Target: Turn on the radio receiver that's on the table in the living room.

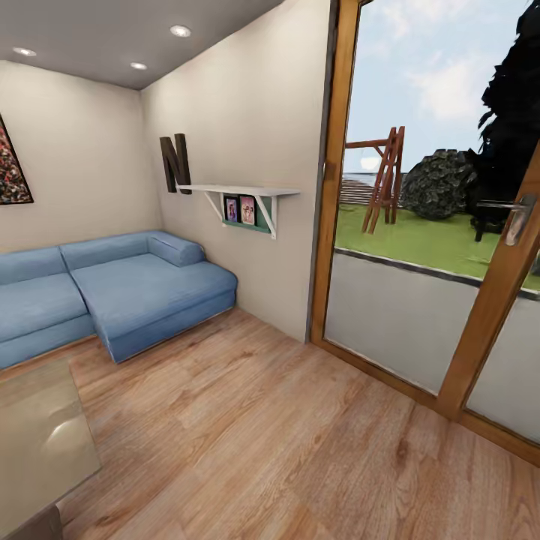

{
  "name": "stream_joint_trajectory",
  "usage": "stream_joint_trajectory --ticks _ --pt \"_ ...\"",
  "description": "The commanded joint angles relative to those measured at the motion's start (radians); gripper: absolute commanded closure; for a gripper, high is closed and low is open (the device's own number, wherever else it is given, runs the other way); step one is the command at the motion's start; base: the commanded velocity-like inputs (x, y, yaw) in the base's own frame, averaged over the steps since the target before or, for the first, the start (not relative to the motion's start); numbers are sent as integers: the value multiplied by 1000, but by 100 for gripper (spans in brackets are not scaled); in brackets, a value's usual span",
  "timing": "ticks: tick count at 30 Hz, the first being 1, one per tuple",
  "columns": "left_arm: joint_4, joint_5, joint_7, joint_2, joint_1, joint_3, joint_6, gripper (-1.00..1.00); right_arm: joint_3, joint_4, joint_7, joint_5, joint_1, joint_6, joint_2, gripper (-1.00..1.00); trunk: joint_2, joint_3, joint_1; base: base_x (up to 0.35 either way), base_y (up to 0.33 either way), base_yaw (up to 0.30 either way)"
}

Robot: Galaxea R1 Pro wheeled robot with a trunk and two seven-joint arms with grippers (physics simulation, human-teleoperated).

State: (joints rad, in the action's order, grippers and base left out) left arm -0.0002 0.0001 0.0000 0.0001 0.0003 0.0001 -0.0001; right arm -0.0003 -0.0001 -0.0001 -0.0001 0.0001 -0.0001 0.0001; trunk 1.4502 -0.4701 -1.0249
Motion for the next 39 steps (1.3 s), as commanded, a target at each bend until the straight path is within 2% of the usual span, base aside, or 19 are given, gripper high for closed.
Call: stream_joint_trajectory --ticks 1,5,10,21,33,34,39 --pt "-1 1 0 6 3 1 -1 -100 -2 -6 -1 0 -6 -1 6 -100 0 0 0 0 0 0" --pt "-1 1 0 8 3 1 -1 -100 -2 -19 -1 0 -5 0 27 -100 0 0 0 0 0 0" --pt "-1 2 0 8 3 1 -1 -100 -1 -22 -1 1 -5 -1 37 -100 0 0 0 0 0 0" --pt "-1 1 0 9 3 1 -1 -100 -2 -23 -2 2 -5 -2 39 -100 0 0 0 0 0 0" --pt "-1 1 0 9 3 1 -1 -100 -3 -24 -3 2 -5 -69 39 -100 0 0 0 0 0 0" --pt "-1 1 0 9 3 1 -1 -100 -3 -24 -3 2 -5 -212 40 -100 0 0 0 0 0 0" --pt "1 5 -3 5 3 0 -1 -100 -4 -24 -3 0 -5 -217 40 -100 0 0 0 0 0 0"
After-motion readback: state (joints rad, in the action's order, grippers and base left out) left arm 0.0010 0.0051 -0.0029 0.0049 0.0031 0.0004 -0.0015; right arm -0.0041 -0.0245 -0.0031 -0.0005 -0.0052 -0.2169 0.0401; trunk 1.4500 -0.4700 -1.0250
